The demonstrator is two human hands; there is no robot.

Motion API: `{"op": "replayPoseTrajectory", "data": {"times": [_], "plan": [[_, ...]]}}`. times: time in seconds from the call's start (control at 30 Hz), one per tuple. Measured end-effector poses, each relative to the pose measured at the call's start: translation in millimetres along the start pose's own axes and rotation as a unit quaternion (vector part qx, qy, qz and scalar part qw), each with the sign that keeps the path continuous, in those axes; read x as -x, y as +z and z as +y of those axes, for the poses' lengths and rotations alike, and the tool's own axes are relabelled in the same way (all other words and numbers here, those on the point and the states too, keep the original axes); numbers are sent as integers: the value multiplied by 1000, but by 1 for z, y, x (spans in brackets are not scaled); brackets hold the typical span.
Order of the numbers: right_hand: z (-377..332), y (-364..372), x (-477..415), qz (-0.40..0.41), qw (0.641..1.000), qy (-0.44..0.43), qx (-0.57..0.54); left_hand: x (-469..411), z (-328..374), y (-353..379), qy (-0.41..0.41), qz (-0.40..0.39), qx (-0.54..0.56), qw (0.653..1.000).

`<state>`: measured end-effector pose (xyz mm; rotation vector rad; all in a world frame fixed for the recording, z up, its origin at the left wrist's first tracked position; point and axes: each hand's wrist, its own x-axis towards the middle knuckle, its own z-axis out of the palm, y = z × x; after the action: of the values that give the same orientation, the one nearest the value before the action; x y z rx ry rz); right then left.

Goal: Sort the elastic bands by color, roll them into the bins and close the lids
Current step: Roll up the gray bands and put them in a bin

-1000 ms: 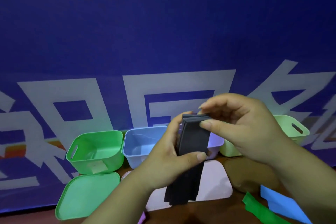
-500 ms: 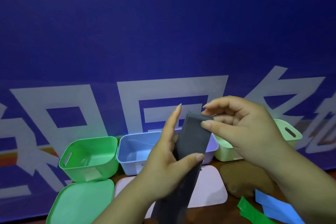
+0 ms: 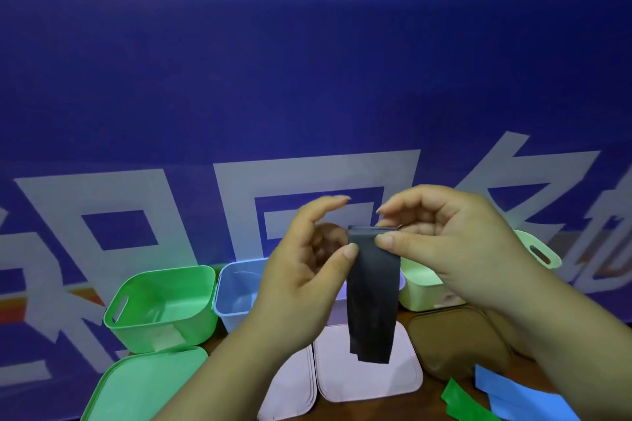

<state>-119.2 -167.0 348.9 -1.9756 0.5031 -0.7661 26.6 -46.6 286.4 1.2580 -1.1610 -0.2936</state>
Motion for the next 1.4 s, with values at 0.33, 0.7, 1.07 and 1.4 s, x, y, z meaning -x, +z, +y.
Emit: {"op": "replayPoseTrajectory", "data": {"times": [0.33,0.7,1.07,1.4], "plan": [[0,-24,-5,-14,999,26,-36,-14,16,10,13,-15,-59,998],[6,-42,3,-45,995,-79,44,-24,39,23,-56,5,44,997],[11,-56,-4,-24,986,-115,116,-36,49,31,-75,-18,12,997],[10,-65,-11,-49,993,-93,60,-42,54,32,-58,-28,-29,998]]}}
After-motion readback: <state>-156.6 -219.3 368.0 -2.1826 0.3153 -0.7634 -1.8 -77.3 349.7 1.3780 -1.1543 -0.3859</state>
